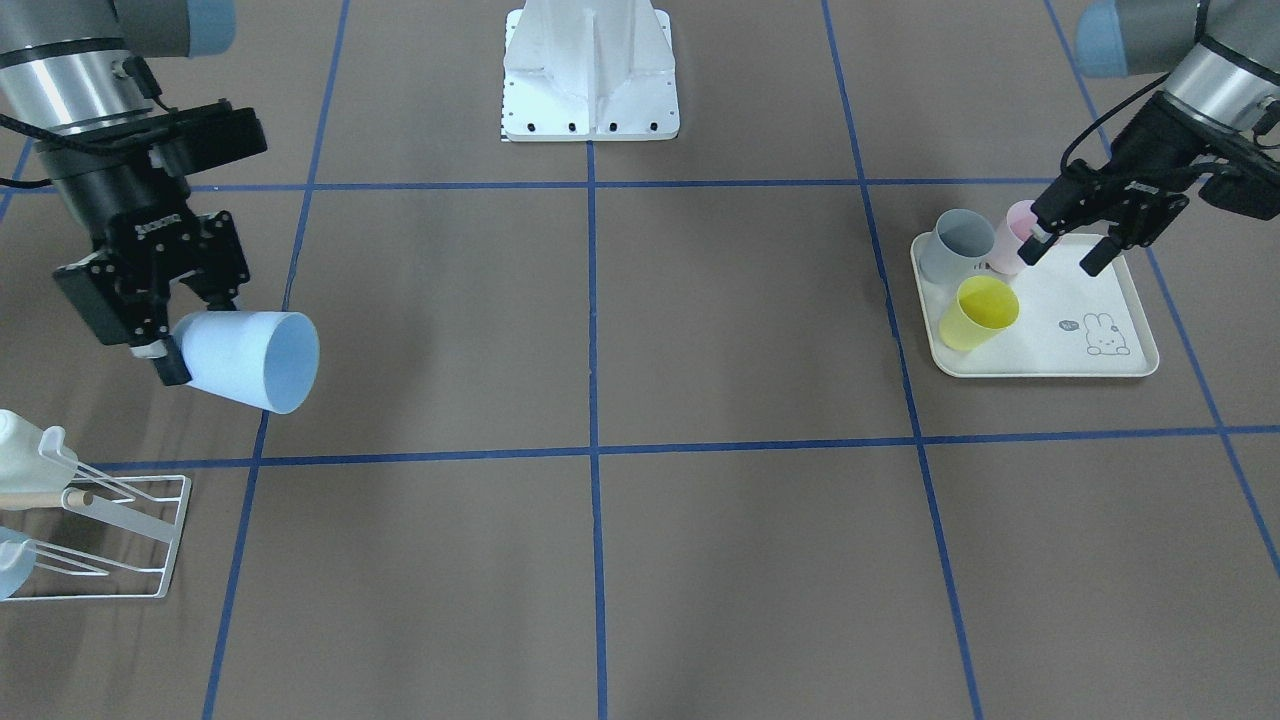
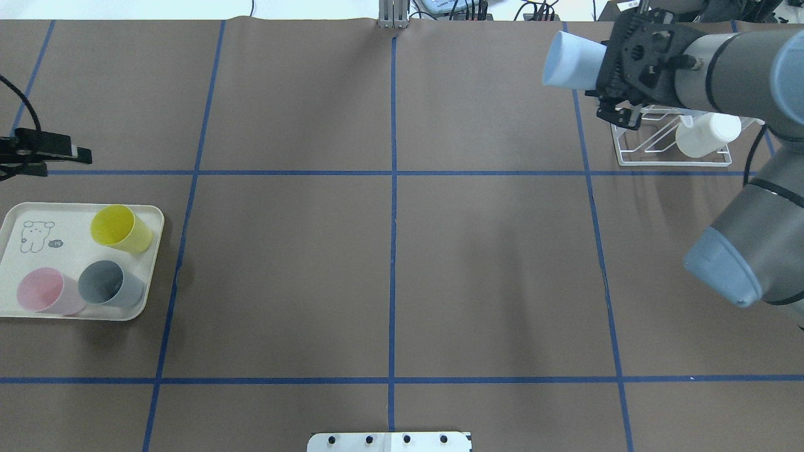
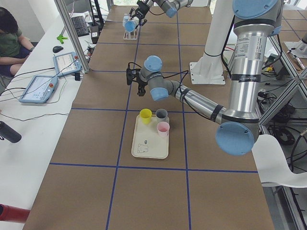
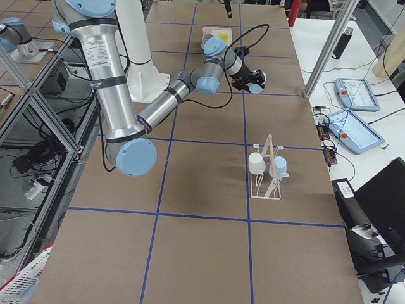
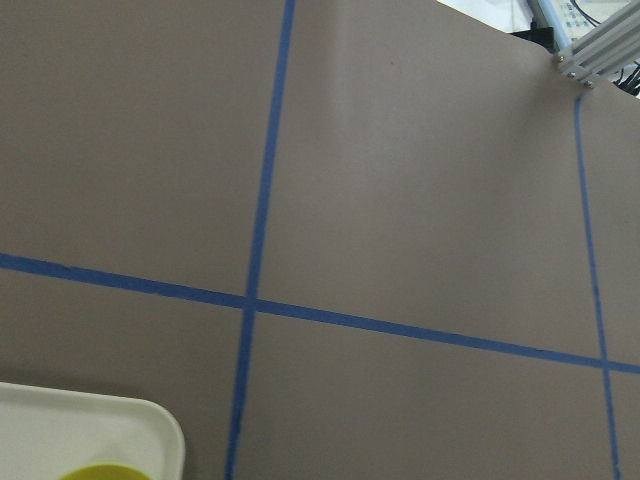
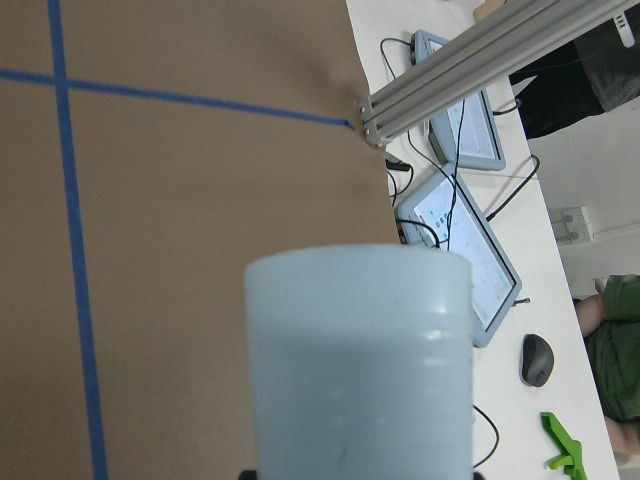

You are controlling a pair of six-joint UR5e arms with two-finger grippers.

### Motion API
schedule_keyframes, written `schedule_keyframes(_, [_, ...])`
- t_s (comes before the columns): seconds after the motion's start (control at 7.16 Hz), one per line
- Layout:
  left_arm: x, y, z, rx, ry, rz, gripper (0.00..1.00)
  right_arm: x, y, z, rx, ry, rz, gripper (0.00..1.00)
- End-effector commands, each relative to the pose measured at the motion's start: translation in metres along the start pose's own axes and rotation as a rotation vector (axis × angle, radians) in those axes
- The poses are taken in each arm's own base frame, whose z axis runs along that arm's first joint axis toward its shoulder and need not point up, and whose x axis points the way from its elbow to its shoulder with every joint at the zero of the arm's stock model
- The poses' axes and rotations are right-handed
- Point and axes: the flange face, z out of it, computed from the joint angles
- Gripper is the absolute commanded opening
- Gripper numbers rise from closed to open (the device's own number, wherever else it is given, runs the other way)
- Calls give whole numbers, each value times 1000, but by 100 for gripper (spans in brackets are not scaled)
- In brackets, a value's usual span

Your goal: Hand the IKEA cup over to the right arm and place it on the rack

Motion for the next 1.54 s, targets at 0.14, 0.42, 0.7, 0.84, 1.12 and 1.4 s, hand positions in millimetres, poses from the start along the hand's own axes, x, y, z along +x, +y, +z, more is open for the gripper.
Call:
schedule_keyframes(0.14, [-49, 4, -27, -13, -25, 70, 100, 9, 131, -22, -222, -9, -299, 45])
schedule_keyframes(0.42, [-49, 5, -27, -14, -24, 69, 100, 9, 207, -42, -348, -62, -493, 43])
schedule_keyframes(0.7, [-48, 5, -27, -15, -23, 71, 100, 5, 252, -49, -455, -119, -698, 43])
schedule_keyframes(0.84, [-48, 5, -26, -16, -23, 70, 100, 4, 269, -40, -529, -132, -767, 42])
schedule_keyframes(1.12, [-47, 5, -26, -16, -22, 65, 100, 6, 290, -17, -648, -168, -916, 43])
schedule_keyframes(1.4, [-46, 4, -26, -16, -21, 65, 100, -9, 269, 1, -702, -138, -991, 44])
